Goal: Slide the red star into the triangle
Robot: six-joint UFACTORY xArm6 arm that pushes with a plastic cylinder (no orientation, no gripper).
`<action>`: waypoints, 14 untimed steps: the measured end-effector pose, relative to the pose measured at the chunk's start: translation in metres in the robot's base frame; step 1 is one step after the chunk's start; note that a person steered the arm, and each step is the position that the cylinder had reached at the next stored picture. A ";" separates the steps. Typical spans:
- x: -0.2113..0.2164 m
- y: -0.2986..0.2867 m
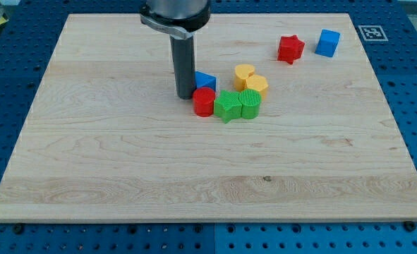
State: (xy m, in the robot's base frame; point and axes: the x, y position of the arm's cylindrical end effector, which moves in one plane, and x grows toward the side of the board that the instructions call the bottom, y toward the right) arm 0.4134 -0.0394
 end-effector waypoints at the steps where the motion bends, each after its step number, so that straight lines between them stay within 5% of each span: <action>1: -0.005 -0.020; 3: -0.101 -0.043; 5: -0.167 0.087; 8: -0.161 0.201; 10: -0.120 0.238; 14: -0.113 0.171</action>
State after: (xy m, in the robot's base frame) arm 0.3007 0.1321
